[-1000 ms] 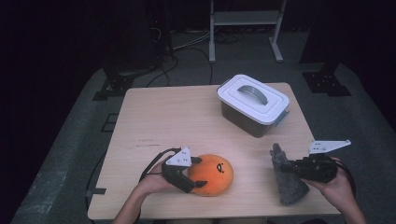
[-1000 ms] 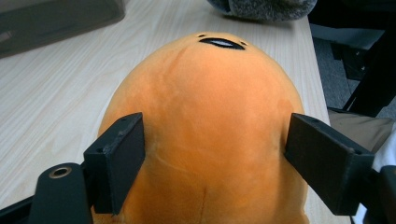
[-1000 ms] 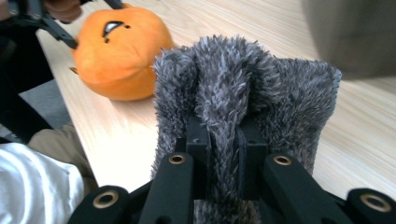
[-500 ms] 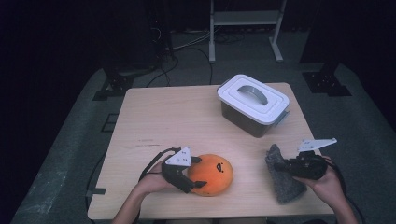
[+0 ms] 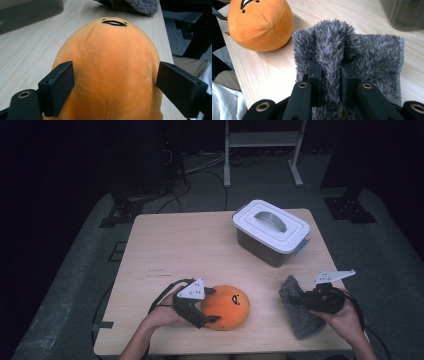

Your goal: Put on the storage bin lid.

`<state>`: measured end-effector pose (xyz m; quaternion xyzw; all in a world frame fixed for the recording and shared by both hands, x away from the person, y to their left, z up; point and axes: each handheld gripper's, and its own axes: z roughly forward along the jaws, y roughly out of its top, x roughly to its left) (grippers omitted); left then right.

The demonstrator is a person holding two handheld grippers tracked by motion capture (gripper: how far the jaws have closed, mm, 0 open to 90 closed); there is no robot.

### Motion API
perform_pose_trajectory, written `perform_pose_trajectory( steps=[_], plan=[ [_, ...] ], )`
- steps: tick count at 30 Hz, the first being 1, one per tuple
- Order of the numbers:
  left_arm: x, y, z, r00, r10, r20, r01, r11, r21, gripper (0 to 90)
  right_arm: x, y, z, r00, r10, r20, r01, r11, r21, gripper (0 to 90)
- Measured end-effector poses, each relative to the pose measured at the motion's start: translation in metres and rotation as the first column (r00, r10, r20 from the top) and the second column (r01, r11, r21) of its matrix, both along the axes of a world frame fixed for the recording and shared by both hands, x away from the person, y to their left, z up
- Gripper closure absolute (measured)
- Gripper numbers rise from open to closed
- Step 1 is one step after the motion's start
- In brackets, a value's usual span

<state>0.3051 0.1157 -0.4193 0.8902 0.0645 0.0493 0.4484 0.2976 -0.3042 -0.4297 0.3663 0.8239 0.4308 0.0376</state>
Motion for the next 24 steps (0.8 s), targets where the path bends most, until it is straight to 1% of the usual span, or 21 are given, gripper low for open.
perform_pose_trajectory(
  steps=[11,13,15,17,20,24],
  plan=[
    [0.000,-0.001,0.001,0.9997,-0.022,0.004,0.022,0.9997,0.009,10.7,-0.001,-0.001,-0.001,1.0000,-0.002,-0.003,0.002,1.000,0.005,73.8],
    [0.000,0.000,0.002,0.9997,-0.024,-0.001,0.024,0.9997,0.005,10.7,-0.001,-0.001,-0.001,0.9999,0.004,-0.011,-0.003,1.000,0.018,71.1],
    [0.000,0.001,0.003,0.9997,-0.024,-0.001,0.024,0.9997,-0.002,10.7,-0.001,0.000,-0.001,1.0000,0.005,-0.006,-0.005,1.000,0.023,67.0],
    [0.000,0.002,0.005,0.9998,-0.021,-0.007,0.021,0.9997,-0.015,10.7,-0.001,0.001,0.000,1.0000,0.008,-0.003,-0.008,1.000,0.027,65.3],
    [0.000,0.003,0.007,0.9998,-0.019,-0.005,0.019,0.9996,-0.019,10.7,-0.001,0.002,0.003,0.9999,0.009,0.007,-0.010,0.999,0.037,62.4],
    [0.001,0.008,0.010,1.0000,-0.009,-0.001,0.009,0.9995,-0.031,10.7,-0.001,0.001,0.007,0.9997,0.006,0.023,-0.007,0.997,0.073,59.2]
  ],
)
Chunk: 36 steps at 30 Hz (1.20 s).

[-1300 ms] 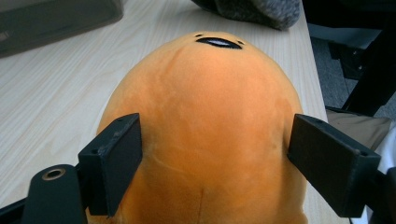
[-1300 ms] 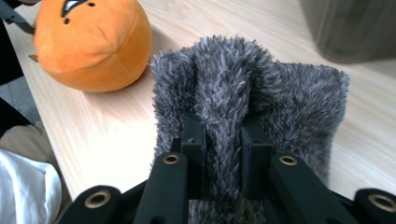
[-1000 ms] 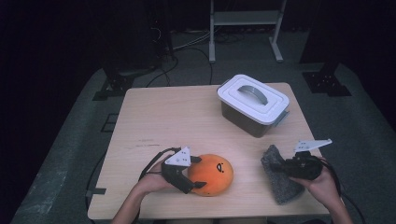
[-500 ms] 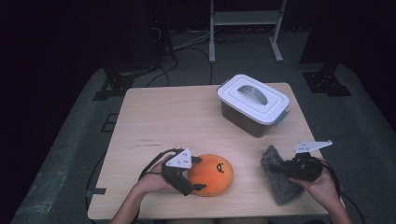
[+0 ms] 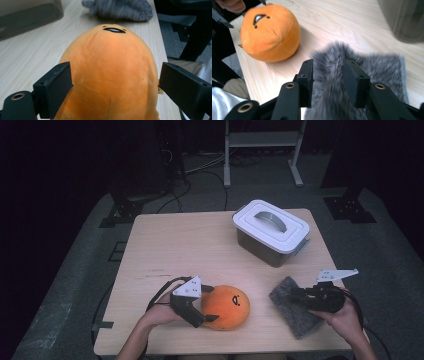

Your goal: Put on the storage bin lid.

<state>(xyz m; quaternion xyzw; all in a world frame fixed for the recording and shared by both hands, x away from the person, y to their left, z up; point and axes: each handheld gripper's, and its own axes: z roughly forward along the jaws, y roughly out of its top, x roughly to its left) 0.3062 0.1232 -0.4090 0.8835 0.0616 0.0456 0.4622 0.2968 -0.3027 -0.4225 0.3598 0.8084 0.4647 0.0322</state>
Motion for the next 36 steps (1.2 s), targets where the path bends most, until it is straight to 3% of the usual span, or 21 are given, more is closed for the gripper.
perform_pose_trajectory(
  steps=[11,17,23,28,30,31,33,36],
  plan=[
    [0.001,0.011,0.004,0.9990,0.046,-0.001,-0.046,0.9986,-0.027,10.2,0.005,0.004,0.010,0.9996,0.012,0.025,-0.014,0.998,0.069,49.3],
    [0.003,0.016,0.006,0.9972,0.074,-0.014,-0.074,0.9964,-0.041,9.4,0.011,0.009,0.020,0.9980,0.029,0.057,-0.033,0.997,0.073,45.3],
    [0.003,0.024,0.011,0.9936,0.112,-0.017,-0.113,0.9913,-0.068,8.7,0.020,0.012,0.041,0.9947,0.051,0.089,-0.057,0.997,0.060,43.0],
    [0.002,0.044,0.008,0.9815,0.191,-0.016,-0.191,0.9795,-0.063,8.6,0.033,0.018,0.061,0.9915,0.073,0.108,-0.078,0.996,0.046,41.4],
    [0.000,0.053,0.007,0.9729,0.230,-0.021,-0.231,0.9696,-0.081,7.9,0.037,0.021,0.067,0.9894,0.081,0.120,-0.087,0.995,0.040,40.8],
    [-0.003,0.059,0.005,0.9655,0.259,-0.027,-0.260,0.9607,-0.096,7.9,0.039,0.023,0.069,0.9885,0.085,0.125,-0.090,0.995,0.039,40.4],
    [-0.007,0.067,0.001,0.9565,0.291,-0.026,-0.292,0.9516,-0.096,7.9,0.045,0.026,0.074,0.9875,0.093,0.128,-0.099,0.994,0.041,40.1],
    [-0.011,0.076,-0.002,0.9483,0.316,-0.027,-0.317,0.9442,-0.087,7.9,0.054,0.031,0.081,0.9874,0.098,0.124,-0.105,0.993,0.050,39.8]
  ],
)
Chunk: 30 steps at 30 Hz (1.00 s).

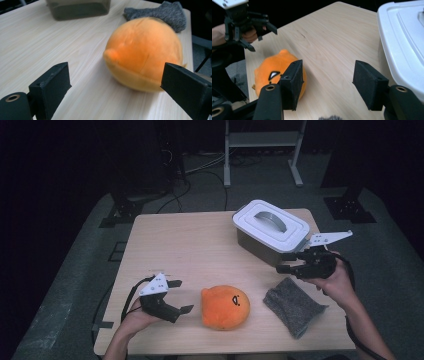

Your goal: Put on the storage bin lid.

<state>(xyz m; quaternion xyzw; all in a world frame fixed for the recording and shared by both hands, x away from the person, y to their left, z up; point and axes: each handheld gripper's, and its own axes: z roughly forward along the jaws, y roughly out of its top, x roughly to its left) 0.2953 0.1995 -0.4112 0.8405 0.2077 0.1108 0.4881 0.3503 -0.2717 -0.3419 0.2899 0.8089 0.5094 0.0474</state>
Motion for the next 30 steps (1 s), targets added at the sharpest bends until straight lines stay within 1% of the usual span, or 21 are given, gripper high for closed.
perform_pose_trajectory(
  steps=[3,6,8,10,12,17,20,23,30],
  plan=[
    [-0.003,0.005,-0.002,0.9999,0.016,0.004,-0.016,0.9998,-0.013,7.9,0.007,0.005,0.003,0.9999,0.010,0.000,-0.010,1.000,-0.003,38.8],
    [-0.002,0.007,-0.002,0.9998,0.021,0.004,-0.021,0.9998,-0.004,7.4,0.013,0.011,0.006,0.9997,0.022,0.002,-0.022,1.000,0.003,38.1],
    [-0.002,0.008,-0.003,0.9995,0.031,0.001,-0.031,0.9994,-0.013,5.1,0.016,0.014,0.008,0.9995,0.030,-0.002,-0.030,1.000,0.007,37.9],
    [-0.001,0.010,-0.003,0.9996,0.029,0.003,-0.029,0.9996,-0.005,5.1,0.020,0.017,0.008,0.9994,0.034,-0.004,-0.034,0.999,0.006,37.8],
    [0.000,0.010,-0.003,0.9994,0.034,0.005,-0.034,0.9993,-0.013,4.3,0.023,0.020,0.010,0.9992,0.041,-0.003,-0.041,0.999,0.005,37.5],
    [0.001,0.011,-0.004,0.9995,0.031,0.009,-0.031,0.9995,-0.008,3.7,0.029,0.027,0.013,0.9987,0.050,0.008,-0.050,0.999,-0.008,37.3],
    [0.001,0.010,-0.004,0.9996,0.028,0.009,-0.028,0.9996,-0.007,3.5,0.035,0.030,0.018,0.9985,0.053,0.015,-0.053,0.998,-0.018,36.8],
    [0.002,0.010,-0.004,0.9996,0.025,0.011,-0.025,0.9996,-0.009,3.4,0.041,0.032,0.024,0.9984,0.051,0.024,-0.050,0.998,-0.026,36.5],
    [0.002,0.010,-0.005,0.9998,0.019,0.007,-0.018,0.9998,-0.012,3.3,0.055,0.034,0.032,0.9985,0.039,0.038,-0.038,0.998,-0.046,35.4]
  ],
)
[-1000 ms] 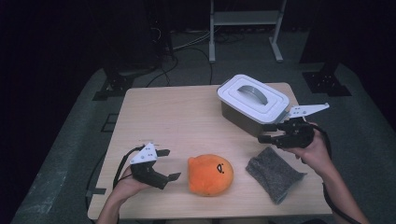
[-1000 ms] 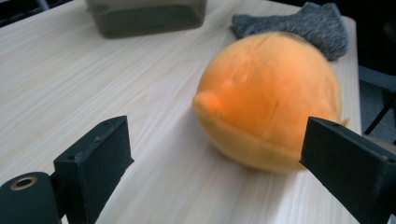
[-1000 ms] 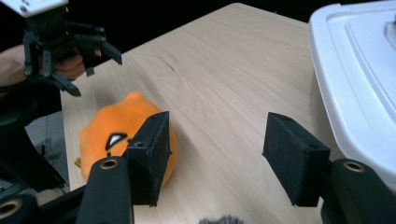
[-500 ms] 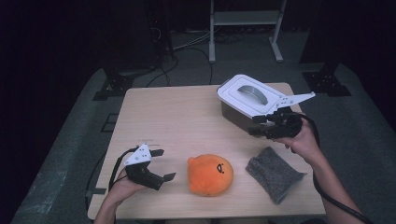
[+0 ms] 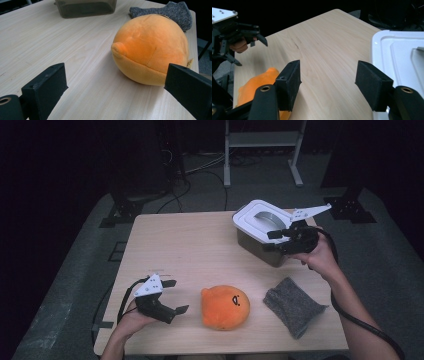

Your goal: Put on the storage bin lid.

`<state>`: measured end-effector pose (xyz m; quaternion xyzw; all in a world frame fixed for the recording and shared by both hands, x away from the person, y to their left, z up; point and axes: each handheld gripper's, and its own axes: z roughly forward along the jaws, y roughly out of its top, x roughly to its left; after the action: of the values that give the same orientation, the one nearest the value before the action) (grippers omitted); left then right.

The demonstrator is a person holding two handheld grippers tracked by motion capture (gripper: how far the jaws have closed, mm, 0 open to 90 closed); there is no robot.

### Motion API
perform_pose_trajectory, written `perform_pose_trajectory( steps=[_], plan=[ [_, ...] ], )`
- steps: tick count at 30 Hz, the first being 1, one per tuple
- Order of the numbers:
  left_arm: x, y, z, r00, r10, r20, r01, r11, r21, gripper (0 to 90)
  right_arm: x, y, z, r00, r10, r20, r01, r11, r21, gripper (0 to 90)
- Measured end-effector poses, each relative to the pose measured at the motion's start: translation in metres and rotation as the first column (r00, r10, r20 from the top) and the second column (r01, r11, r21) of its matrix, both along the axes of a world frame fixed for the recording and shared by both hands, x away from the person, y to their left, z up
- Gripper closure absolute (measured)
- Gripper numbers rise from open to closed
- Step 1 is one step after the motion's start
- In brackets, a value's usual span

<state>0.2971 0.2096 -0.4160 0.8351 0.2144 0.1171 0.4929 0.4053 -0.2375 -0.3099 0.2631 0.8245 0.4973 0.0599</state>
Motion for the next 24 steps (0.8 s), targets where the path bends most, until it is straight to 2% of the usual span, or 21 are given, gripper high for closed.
perform_pose_trajectory(
  steps=[10,24],
  plan=[
    [0.000,0.000,-0.002,0.9999,-0.003,-0.010,0.003,1.0000,-0.005,3.0,0.026,-0.004,0.006,0.9996,-0.026,0.012,0.027,1.000,-0.010,33.7],
    [0.003,-0.002,-0.005,0.9997,-0.015,-0.021,0.015,0.9999,-0.006,3.0,0.059,-0.008,0.006,0.9975,-0.065,0.028,0.066,0.997,-0.027,30.0]
  ],
)
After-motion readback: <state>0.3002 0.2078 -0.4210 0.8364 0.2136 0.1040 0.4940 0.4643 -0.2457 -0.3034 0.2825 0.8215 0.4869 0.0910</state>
